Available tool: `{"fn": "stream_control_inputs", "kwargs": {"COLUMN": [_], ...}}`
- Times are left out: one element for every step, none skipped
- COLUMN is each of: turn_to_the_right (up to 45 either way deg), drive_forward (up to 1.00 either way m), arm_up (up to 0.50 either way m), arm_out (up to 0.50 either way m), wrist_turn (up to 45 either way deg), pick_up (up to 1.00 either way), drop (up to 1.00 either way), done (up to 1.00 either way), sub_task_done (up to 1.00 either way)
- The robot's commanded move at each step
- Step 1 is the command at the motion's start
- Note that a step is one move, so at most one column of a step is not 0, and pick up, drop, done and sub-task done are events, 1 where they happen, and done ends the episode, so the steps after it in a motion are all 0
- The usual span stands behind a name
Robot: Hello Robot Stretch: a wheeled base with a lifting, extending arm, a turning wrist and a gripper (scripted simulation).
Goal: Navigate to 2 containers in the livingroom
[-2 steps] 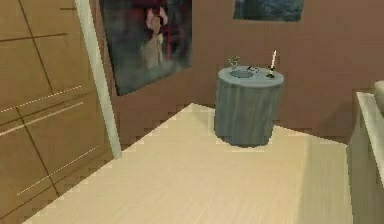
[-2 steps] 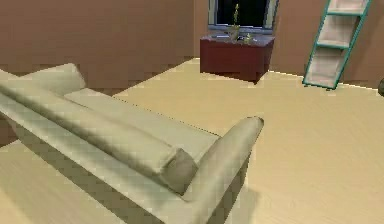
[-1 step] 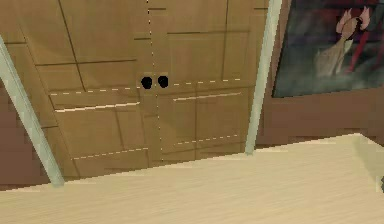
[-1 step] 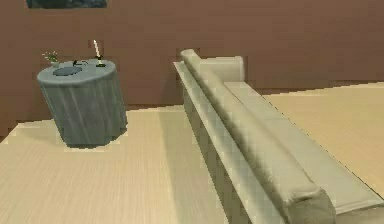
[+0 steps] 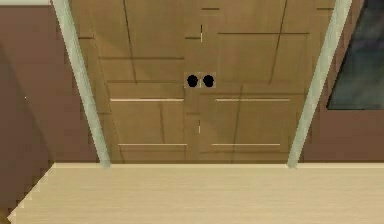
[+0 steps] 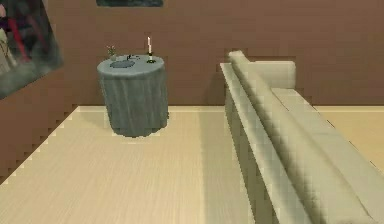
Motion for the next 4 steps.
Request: {"fn": "stream_control_inputs", "kwargs": {"turn_to_the_right": [0.0, -45.0, -30.0, 0.0], "drive_forward": [0.15, 0.00, 0.00, 0.15], "arm_up": [0.00, 0.00, 0.00, 0.00], "arm_out": [0.00, 0.00, 0.00, 0.00], "wrist_turn": [0.0, 0.0, 0.0, 0.0], "pick_up": [0.00, 0.00, 0.00, 0.00], "drop": [0.00, 0.00, 0.00, 0.00], "done": [0.00, 0.00, 0.00, 0.00], "sub_task_done": [0.00, 0.00, 0.00, 0.00]}}
